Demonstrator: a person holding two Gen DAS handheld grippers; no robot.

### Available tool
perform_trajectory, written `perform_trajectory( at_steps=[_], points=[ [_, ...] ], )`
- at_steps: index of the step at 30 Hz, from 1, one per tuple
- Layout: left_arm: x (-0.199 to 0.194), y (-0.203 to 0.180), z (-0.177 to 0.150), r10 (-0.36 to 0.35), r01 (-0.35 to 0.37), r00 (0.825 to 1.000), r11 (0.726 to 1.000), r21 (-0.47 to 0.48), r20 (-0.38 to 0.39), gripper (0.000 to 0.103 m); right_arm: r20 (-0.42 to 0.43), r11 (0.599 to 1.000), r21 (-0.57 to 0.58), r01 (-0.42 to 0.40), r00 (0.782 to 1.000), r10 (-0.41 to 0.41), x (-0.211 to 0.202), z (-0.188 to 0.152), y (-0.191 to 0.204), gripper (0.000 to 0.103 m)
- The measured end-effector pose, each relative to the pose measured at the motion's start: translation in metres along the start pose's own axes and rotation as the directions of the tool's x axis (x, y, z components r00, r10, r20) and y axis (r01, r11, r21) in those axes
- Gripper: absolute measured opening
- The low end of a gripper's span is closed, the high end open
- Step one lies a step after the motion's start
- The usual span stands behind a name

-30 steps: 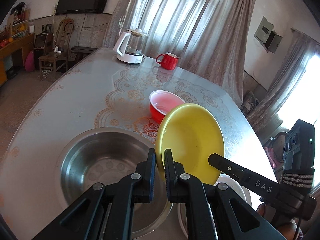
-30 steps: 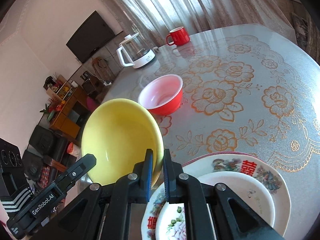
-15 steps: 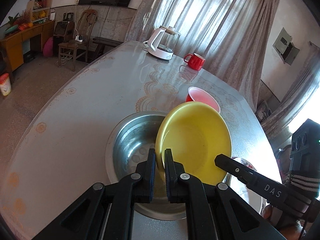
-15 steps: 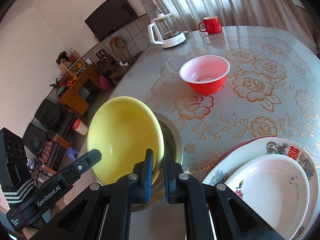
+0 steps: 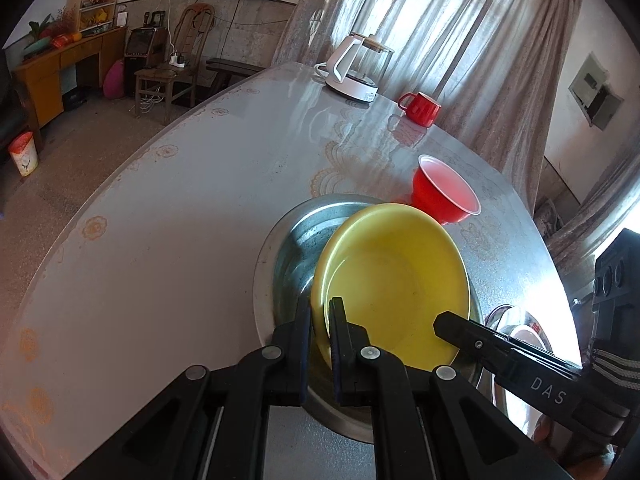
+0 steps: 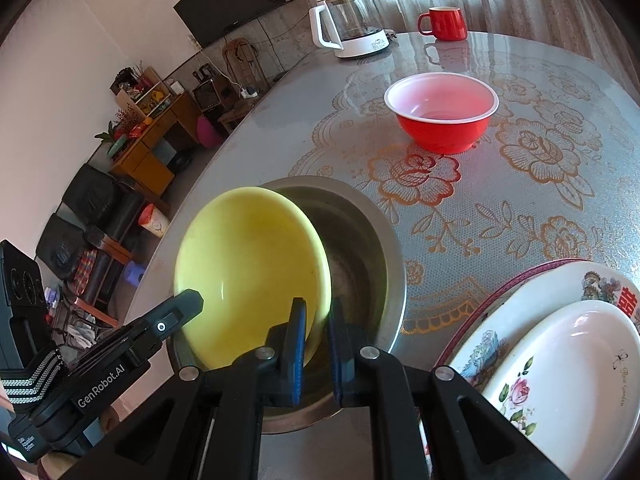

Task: Organize plates and bowls
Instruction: 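Lower the yellow bowl into the steel bowl with the left gripper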

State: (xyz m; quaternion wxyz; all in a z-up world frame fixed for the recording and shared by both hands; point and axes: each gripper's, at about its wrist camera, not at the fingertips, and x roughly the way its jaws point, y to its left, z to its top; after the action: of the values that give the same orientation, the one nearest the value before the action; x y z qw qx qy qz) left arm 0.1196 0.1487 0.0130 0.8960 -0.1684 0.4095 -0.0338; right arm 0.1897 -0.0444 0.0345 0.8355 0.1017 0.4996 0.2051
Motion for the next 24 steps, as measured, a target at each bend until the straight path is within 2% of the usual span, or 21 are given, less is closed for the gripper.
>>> perform_trajectory(
  at_steps=[10,18,24],
  points=[
    [0.0038,-0.0037,0.0018,0.028,-0.028,1.0,0.999,0.035,0.002,0.009,0.006,1.0,-0.014,0.014,1.0,-0.014,-0.0014,-0.0013,0.0017,0.013],
    [0.003,-0.0022,0.0028,0.02,-0.02,1.0,1.0,0.02,-0.011,0.01,0.018,0.999,-0.028,0.025,1.0,-0.025,-0.0032,-0.0009,0.0048,0.016],
    [0.0004,-0.0015,0.0029,0.07,-0.07,0.998,0.997,0.025,0.012,0.011,0.04,0.997,-0.058,0.049,0.998,-0.047,-0.0037,0.0001,0.0072,0.022]
  ],
)
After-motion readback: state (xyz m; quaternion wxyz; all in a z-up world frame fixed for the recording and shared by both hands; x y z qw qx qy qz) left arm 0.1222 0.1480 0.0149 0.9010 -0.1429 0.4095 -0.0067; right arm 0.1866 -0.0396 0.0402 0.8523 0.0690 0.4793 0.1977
